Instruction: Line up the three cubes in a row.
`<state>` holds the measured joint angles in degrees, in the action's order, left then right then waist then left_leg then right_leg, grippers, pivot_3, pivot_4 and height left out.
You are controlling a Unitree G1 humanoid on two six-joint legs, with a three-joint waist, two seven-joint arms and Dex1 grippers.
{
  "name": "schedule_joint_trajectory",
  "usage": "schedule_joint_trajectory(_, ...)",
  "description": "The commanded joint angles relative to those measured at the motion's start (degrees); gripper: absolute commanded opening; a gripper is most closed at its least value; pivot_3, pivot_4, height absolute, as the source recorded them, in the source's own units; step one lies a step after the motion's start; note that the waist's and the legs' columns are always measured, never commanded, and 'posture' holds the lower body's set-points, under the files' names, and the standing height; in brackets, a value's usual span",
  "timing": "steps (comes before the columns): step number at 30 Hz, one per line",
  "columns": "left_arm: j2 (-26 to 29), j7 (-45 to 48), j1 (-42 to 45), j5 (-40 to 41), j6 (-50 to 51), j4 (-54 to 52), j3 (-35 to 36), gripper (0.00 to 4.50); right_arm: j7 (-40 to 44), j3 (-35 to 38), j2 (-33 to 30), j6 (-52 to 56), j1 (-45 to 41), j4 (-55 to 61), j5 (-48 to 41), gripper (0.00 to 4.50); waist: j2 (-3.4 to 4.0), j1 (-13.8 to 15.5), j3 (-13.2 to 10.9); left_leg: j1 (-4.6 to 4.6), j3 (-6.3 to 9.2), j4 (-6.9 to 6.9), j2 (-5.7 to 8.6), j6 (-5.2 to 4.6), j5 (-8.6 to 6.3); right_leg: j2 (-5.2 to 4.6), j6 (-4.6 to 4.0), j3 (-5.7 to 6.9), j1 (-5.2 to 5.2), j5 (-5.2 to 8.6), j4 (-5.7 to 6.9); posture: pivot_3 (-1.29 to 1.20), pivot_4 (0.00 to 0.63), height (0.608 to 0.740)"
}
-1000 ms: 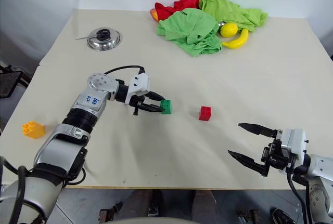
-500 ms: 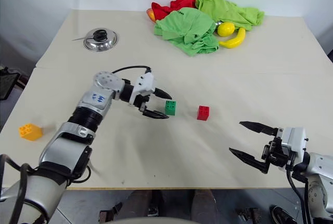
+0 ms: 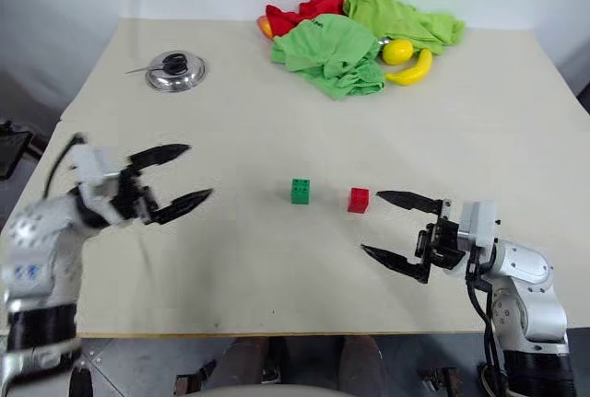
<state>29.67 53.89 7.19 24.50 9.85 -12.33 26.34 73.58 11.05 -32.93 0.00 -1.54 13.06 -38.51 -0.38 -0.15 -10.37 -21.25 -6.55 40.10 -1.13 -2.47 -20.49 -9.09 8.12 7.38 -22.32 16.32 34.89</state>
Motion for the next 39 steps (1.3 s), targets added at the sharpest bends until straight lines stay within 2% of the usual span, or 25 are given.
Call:
schedule_joint_trajectory(1, -2.15, -7.26, -10.03, -0.1, -3.1, -5.09, 9.63, 4.49, 0.38, -0.93, 0.38, 0.76, -0.14, 3.0, -2.17, 4.5, 0.0, -0.02, 0.0, 0.0, 0.0, -0.01, 0.05, -0.03, -0.02, -0.12, 0.0, -0.01, 0.0, 0.0, 0.02, 0.0, 0.15, 0.74)
schedule_joint_trajectory(6, -9.44, -18.21, -23.03, 0.51, -6.78, -7.05, 19.99, 4.49, 0.7, -3.95, 0.42, 1.28, -0.75, 4.84, -1.78, 4.5, -0.03, 0.45, 0.01, 0.0, 0.07, 0.0, 0.29, -0.15, -0.08, -0.46, 0.0, 0.14, 0.0, 0.0, -0.19, 0.0, 0.15, 0.74)
schedule_joint_trajectory(11, -16.47, -28.23, -29.81, 4.95, -8.06, -7.9, 28.4, 4.49, 1.2, -4.29, -0.35, 1.34, -0.07, 5.58, -1.86, 4.5, -0.04, 0.26, 0.02, -0.01, 0.09, -0.04, 0.24, -0.07, -0.25, -0.61, -0.02, 0.02, 0.01, 0.0, -0.33, 0.0, 0.15, 0.74)
schedule_joint_trajectory(18, -25.73, -33.63, -38.83, 6.36, -8.52, -7.54, 27.96, 4.49, 2.5, -4.02, -1.24, 1.23, 0.35, 5.09, -1.58, 4.5, -0.11, 0.15, 0.08, 0.0, -0.1, -0.04, 0.22, -0.24, -0.44, -0.54, -0.02, 0.13, -0.02, 0.0, -0.44, 0.0, 0.15, 0.74)
schedule_joint_trajectory(24, -25.43, -34.09, -39.06, 6.46, -7.74, -8.94, 23.57, 4.49, 3.22, -3.25, -1.51, 0.63, -0.02, 3.4, -1.19, 4.5, -0.12, 0.16, 0.19, -0.01, -0.16, -0.04, 0.15, -0.16, -0.7, -0.59, -0.03, 0.09, -0.06, 0.01, -0.54, 0.0, 0.15, 0.74)
schedule_joint_trajectory(29, -21.43, -42.53, -32.86, 2.58, -2.32, -9.43, 19.26, 4.49, 4.27, -2.92, -1.4, 0.13, -0.12, 2.02, -1.26, 4.5, -0.12, 0.25, 0.2, -0.02, -0.16, -0.04, 0.14, -0.27, -0.73, -0.55, -0.03, 0.12, -0.04, 0.0, -0.59, 0.0, 0.15, 0.74)
schedule_joint_trajectory(33, -17.52, -49.75, -26.8, 1.48, 5.95, -8.24, 17.07, 4.49, 4.73, -2.76, -1.09, -0.13, -0.04, 1.37, -1.33, 4.5, -0.11, 0.16, 0.2, -0.02, -0.16, -0.04, 0.15, -0.28, -0.72, -0.37, -0.03, 0.16, -0.03, 0.0, -0.42, 0.0, 0.15, 0.74)
schedule_joint_trajectory(39, -14.51, -50.95, -20.56, 1.3, 7.66, -4.44, 15.14, 4.49, 4.12, -3.04, -0.7, 0.01, 0.49, 1.92, -1.19, 4.5, -0.12, 0.11, 0.2, -0.01, -0.16, -0.04, 0.22, -0.3, -0.71, -0.33, -0.02, 0.21, -0.02, 0.0, -0.25, 0.0, 0.15, 0.74)
